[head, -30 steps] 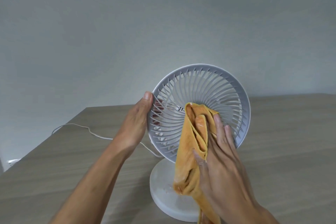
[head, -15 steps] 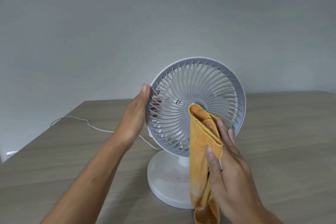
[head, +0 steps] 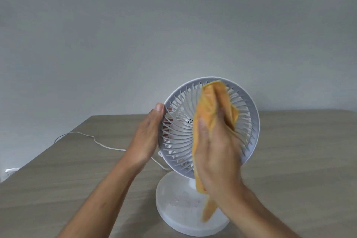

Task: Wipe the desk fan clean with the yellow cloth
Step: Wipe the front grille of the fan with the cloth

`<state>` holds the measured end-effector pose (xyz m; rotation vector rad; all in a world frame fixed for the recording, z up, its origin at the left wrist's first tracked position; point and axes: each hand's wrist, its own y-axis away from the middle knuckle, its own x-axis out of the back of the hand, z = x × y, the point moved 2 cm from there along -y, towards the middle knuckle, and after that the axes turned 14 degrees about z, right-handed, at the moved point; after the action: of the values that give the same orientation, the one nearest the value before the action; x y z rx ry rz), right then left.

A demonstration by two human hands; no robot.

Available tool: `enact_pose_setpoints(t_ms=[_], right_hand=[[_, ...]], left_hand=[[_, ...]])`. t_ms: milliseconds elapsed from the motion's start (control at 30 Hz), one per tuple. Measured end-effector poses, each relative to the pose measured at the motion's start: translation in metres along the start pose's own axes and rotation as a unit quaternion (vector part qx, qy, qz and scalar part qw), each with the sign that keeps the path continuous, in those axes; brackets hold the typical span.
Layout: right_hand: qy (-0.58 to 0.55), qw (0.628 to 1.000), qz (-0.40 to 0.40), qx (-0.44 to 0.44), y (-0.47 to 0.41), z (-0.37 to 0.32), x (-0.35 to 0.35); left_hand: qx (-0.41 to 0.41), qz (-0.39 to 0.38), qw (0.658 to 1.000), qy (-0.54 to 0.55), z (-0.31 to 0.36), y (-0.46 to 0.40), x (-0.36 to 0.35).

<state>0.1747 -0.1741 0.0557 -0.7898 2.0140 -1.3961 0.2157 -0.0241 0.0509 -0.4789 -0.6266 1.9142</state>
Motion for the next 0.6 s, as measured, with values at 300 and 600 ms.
enact_pose_setpoints(t_ms=[300,600], right_hand=[[0.178,0.943,-0.137,0.245,0.044,0.066,0.007],[0.184,0.944,-0.15,0.231,0.041,0.063,0.009]], left_hand=[[0.009,-0.006,1.0,0.022,-0.002,-0.002,0.002],[-0.008,-0.014,1.0,0.019,0.005,0.0,-0.003]])
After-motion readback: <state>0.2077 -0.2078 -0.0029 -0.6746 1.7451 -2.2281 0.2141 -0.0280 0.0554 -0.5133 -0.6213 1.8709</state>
